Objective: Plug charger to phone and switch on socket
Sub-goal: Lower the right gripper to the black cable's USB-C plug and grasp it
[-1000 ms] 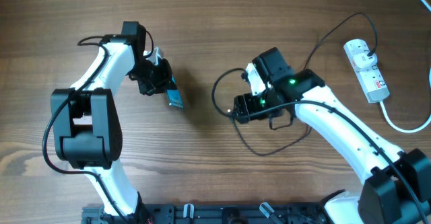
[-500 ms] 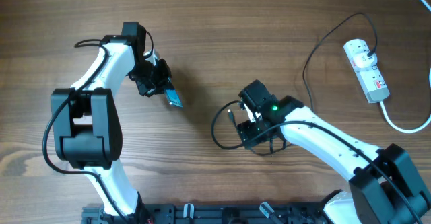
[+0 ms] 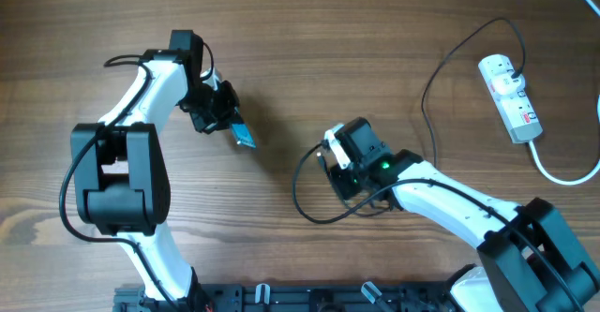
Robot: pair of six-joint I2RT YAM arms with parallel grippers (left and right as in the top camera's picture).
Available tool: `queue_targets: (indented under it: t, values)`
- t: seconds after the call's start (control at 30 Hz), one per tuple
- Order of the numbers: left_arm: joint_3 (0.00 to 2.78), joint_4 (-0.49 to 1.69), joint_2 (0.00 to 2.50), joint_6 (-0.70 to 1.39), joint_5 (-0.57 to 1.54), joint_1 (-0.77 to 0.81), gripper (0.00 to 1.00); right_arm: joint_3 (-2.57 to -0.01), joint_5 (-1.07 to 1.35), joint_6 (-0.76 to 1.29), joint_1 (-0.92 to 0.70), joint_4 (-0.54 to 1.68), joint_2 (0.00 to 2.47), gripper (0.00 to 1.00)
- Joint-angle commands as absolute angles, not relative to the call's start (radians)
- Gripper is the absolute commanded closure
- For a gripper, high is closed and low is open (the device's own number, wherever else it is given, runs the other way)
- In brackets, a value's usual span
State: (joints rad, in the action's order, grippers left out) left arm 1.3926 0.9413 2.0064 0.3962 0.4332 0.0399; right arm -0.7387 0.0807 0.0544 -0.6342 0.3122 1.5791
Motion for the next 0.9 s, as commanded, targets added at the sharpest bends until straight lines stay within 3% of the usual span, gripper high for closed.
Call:
queue_targets:
  t: [0.0, 0.1, 0.23, 0.27, 0.4, 0.5, 0.7, 0.87]
  values:
    - [1.385, 0.929, 1.977, 0.405, 0.501, 0.037, 0.96, -0.735, 0.069, 0.062, -0.636, 0.297, 1.6, 0.64]
    - [1.385, 0.931, 1.977, 0.405, 0.501, 0.037, 0.96, -0.729, 0.087, 0.103, -0.637, 0.303, 1.642, 0.74]
    - [1.385, 0.931, 1.977, 0.405, 0.501, 0.037, 0.96, -0.729, 0.047, 0.108, -0.636, 0.3, 1.7, 0.77]
    - [1.385, 0.931, 1.977, 0.405, 0.501, 0.037, 0.96, -0.729, 0.004, 0.109, -0.636, 0.308, 1.709, 0.83]
    - [1.385, 0.931, 1.977, 0.404, 0.501, 0.037, 0.96, -0.729, -0.305, 0.219, -0.636, 0.345, 1.711, 0.92]
    - [1.385, 0.927, 1.977, 0.405, 0.501, 0.037, 0.96, -0.76, -0.219, 0.168, -0.636, 0.355, 1.711, 0.95]
    - [1.385, 0.924, 1.977, 0.405, 0.501, 0.037, 0.96, -0.983, 0.005, 0.113, -0.636, 0.462, 1.711, 0.91]
    - [1.385, 0.924, 1.977, 0.405, 0.501, 0.037, 0.96, -0.99, 0.159, 0.109, -0.637, 0.489, 1.711, 0.7]
